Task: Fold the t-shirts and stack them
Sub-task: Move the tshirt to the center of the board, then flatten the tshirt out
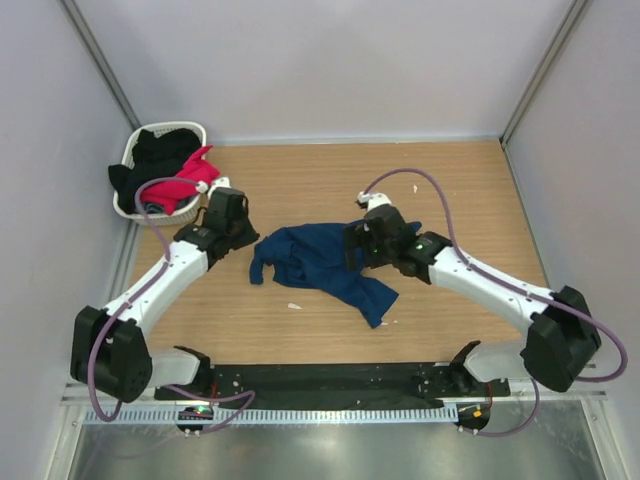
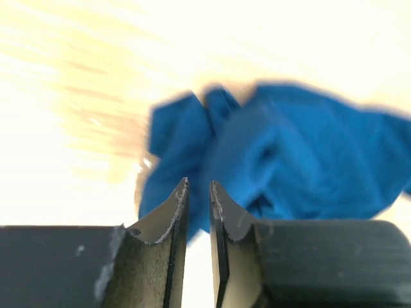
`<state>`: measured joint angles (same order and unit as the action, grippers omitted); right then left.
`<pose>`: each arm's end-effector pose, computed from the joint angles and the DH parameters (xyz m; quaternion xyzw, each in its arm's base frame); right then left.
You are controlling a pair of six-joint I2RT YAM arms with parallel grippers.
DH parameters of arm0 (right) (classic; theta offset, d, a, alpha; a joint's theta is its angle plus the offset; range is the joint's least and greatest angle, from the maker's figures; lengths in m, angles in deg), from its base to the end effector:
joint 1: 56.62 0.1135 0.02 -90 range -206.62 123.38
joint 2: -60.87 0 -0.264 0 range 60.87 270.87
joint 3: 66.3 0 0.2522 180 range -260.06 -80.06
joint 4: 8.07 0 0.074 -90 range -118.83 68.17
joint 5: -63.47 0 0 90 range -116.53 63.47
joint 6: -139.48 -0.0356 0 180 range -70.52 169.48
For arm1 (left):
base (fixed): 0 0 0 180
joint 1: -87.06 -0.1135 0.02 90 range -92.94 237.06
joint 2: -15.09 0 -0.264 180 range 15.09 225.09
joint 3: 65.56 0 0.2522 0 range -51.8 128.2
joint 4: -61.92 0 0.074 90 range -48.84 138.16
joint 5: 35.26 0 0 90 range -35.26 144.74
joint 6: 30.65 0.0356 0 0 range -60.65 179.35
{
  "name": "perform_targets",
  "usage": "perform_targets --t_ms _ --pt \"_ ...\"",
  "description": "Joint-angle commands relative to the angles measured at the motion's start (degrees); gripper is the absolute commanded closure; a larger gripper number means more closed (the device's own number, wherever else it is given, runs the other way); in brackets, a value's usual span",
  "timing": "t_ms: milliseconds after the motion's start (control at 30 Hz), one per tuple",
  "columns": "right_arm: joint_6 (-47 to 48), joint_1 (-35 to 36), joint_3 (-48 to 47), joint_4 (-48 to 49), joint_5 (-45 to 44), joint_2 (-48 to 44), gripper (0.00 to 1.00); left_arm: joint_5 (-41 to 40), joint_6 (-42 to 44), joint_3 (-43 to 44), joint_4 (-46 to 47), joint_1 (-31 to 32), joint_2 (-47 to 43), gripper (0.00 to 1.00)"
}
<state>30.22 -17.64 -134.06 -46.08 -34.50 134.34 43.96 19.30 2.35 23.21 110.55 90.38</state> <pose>0.2167 0.1690 0.2660 -0.1302 0.9085 0.1350 0.3736 0.2582 -0.1050 0.2579 -0.1677 0.9087 -0.1219 0.3623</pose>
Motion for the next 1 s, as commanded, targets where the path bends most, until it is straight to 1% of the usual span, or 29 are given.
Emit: perform_targets --t_ms 0,33,67,100,133,167,233,367,500,567,600,700,733,833,933,967 --pt "1.17 4.34 -3.04 -0.10 -5.48 5.95 0.05 -0.91 1.29 0.34 3.24 -4.31 -3.65 0.80" --pt "0.12 4.78 -3.13 0.25 -5.39 7.20 0.04 0.75 1.29 -0.27 3.68 -6.24 -4.00 0.70" --pt "-2.24 4.96 -3.22 1.13 -4.96 8.43 0.04 1.38 1.21 -0.53 3.68 -6.78 -4.62 0.58" --pt "-3.14 5.14 -3.57 1.31 -4.17 9.75 0.04 1.82 1.21 -0.71 3.51 -6.96 -4.88 0.42" --pt "-3.75 5.23 -3.83 1.40 -3.47 11.76 0.04 2.43 1.38 -1.76 3.24 -6.96 -5.15 0.20" --pt "-4.20 5.49 -4.10 1.05 -3.63 12.65 0.04 3.22 1.12 -2.46 2.28 -6.96 -6.19 0.17" --pt "-4.20 6.72 -4.80 0.44 -4.77 14.15 0.04 4.89 0.59 -4.74 1.84 -6.96 -7.86 0.16" --pt "-3.58 7.95 -4.45 -0.89 -5.92 14.33 0.04 8.76 -4.14 -13.78 2.88 -6.26 -13.67 0.16" --pt "-6.47 7.95 -2.78 -1.24 -7.23 15.21 0.04 12.00 -8.19 -17.84 2.36 -5.91 -18.93 0.18" --pt "-8.59 7.95 -2.78 -2.12 -7.33 15.91 0.04 12.72 -9.16 -18.55 2.89 -5.56 -20.17 0.19" --pt "-8.94 7.95 -2.69 -2.12 -6.89 16.26 0.04 12.28 -9.60 -18.73 2.80 -4.34 -20.44 0.19" --pt "-9.82 7.95 -1.29 -0.80 -6.45 16.70 0.04 8.34 -9.87 -18.64 3.33 -1.26 -19.13 0.19" --pt "-10.17 7.95 -0.94 -0.36 -6.62 16.88 0.05 6.59 -9.96 -18.64 3.59 -0.90 -17.04 0.19" --pt "-12.45 7.95 -0.58 0.69 -6.89 17.93 0.06 3.85 -10.57 -17.77 4.29 -0.72 -12.29 0.22" --pt "-13.43 7.95 -0.58 1.66 -6.45 18.98 0.09 2.71 -10.40 -17.06 5.17 -0.72 -10.17 0.24" --pt "-13.52 8.04 -0.50 2.18 -6.10 19.25 0.10 0.87 -10.14 -17.23 6.22 -0.72 -9.46 0.24"
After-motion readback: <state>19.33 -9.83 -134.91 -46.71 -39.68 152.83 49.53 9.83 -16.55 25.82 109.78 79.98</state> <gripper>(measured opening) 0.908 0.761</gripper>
